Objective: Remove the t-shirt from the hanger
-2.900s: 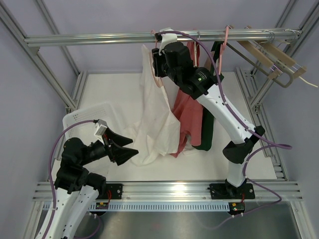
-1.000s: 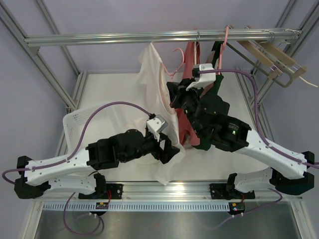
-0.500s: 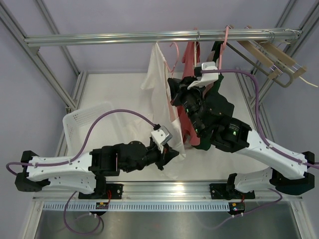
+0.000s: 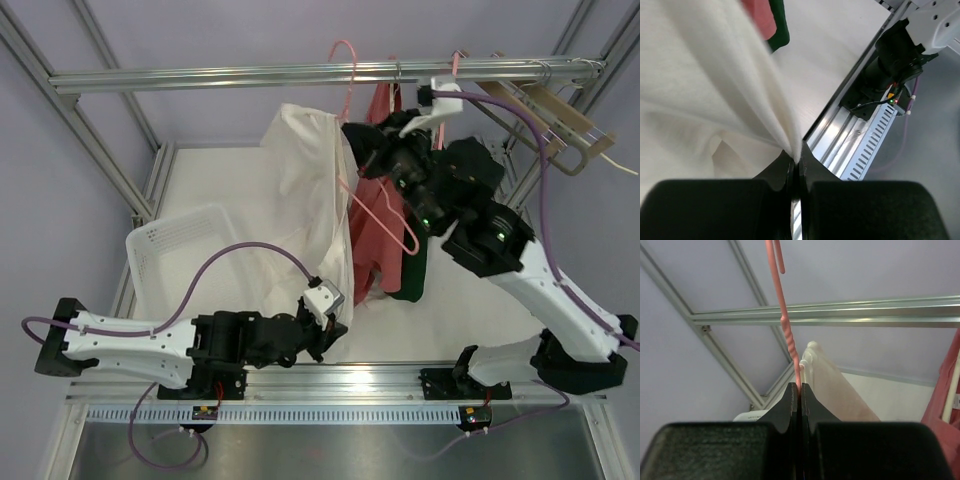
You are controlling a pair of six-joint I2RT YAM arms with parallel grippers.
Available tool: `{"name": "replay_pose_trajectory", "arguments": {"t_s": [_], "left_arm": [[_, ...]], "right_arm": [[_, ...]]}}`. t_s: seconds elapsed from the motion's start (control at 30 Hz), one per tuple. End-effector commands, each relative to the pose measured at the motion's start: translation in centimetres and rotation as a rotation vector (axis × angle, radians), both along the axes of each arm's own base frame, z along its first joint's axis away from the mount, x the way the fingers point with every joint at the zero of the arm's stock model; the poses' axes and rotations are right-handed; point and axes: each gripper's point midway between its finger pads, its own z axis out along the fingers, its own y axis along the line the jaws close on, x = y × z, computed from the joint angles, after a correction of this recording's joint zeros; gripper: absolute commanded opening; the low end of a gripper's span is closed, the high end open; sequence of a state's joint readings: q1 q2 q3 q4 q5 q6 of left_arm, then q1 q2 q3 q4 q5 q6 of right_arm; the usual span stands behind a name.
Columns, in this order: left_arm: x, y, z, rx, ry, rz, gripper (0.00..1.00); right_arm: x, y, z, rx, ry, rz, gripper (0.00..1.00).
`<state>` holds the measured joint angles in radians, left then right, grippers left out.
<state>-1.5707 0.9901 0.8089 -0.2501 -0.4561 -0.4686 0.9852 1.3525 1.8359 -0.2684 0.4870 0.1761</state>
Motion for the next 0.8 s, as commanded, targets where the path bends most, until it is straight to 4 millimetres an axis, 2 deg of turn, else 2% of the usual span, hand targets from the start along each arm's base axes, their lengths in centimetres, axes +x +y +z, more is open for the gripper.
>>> {"name": "replay_pose_trajectory", "arguments": {"t_s": [0.0, 0.03, 0.07, 0.1, 0.13, 0.17, 0.23, 0.3, 0.37, 0.4, 0.43, 0.47, 0.5, 0.53, 0.57, 0.6, 0.63, 0.7, 0.73, 0.77], "left_arm": [[0.6, 1.1, 3.0, -0.024, -0.051, 0.037, 0.00], [1.4, 1.5, 4.3, -0.027, -0.106, 0.063, 0.00], [2.0, 1.8, 6.0, -0.055, -0.135, 0.082, 0.00], [2.5, 2.0, 8.6, -0.099, -0.159, 0.109, 0.00], [3.7, 2.8, 10.0, -0.099, -0.214, 0.160, 0.00], [4.3, 3.2, 11.3, -0.111, -0.243, 0.193, 0.00], [6.4, 5.0, 14.1, -0.121, -0.330, 0.312, 0.00], [8.2, 6.3, 17.1, -0.219, -0.373, 0.408, 0.03], [9.5, 6.7, 18.8, -0.275, -0.400, 0.427, 0.03], [11.5, 7.7, 19.3, -0.284, -0.403, 0.478, 0.03], [11.6, 6.6, 19.5, -0.308, -0.383, 0.428, 0.03], [12.3, 6.5, 19.9, -0.323, -0.378, 0.430, 0.03], [13.8, 6.9, 19.9, -0.320, -0.384, 0.458, 0.03], [13.8, 5.3, 20.0, -0.336, -0.392, 0.390, 0.06], [14.2, 4.8, 19.7, -0.331, -0.403, 0.369, 0.10], [14.9, 4.5, 20.0, -0.337, -0.422, 0.366, 0.22], [15.5, 3.7, 19.4, -0.323, -0.423, 0.357, 0.36], [17.0, 3.4, 20.0, -0.343, -0.436, 0.363, 0.71], [17.4, 2.9, 20.0, -0.347, -0.437, 0.353, 0.79], [18.3, 2.3, 19.0, -0.314, -0.429, 0.359, 0.85]], "right_arm": [[-6.2, -5.9, 6.4, 0.237, -0.114, 0.131, 0.00], [-6.8, -6.1, 5.6, 0.243, -0.091, 0.152, 0.00], [-7.7, -6.6, 3.9, 0.227, -0.072, 0.180, 0.00], [-8.2, -6.9, 3.2, 0.233, -0.063, 0.194, 0.00], [-9.6, -8.5, 3.6, 0.273, -0.073, 0.211, 0.00], [-9.7, -8.2, 2.1, 0.256, -0.053, 0.228, 0.00], [-10.8, -9.2, 1.8, 0.279, -0.052, 0.248, 0.00], [-12.5, -10.2, 1.8, 0.297, -0.067, 0.295, 0.00], [-13.8, -10.5, 1.7, 0.313, -0.062, 0.346, 0.00], [-14.2, -10.5, 1.8, 0.321, -0.064, 0.368, 0.00], [-14.8, -10.8, 2.0, 0.338, -0.068, 0.383, 0.00], [-15.1, -10.9, 2.2, 0.343, -0.073, 0.400, 0.00], [-15.3, -11.0, 2.3, 0.347, -0.074, 0.404, 0.00], [-15.7, -11.1, 2.4, 0.351, -0.075, 0.423, 0.00], [-16.0, -11.1, 2.5, 0.355, -0.079, 0.435, 0.00], [-16.3, -11.0, 2.7, 0.365, -0.076, 0.451, 0.00], [-16.5, -10.9, 2.7, 0.370, -0.075, 0.464, 0.00], [-17.0, -10.4, 2.6, 0.372, -0.071, 0.505, 0.00], [-17.3, -10.1, 2.7, 0.382, -0.066, 0.528, 0.00], [-17.3, -9.8, 2.4, 0.382, -0.058, 0.539, 0.00]]}}
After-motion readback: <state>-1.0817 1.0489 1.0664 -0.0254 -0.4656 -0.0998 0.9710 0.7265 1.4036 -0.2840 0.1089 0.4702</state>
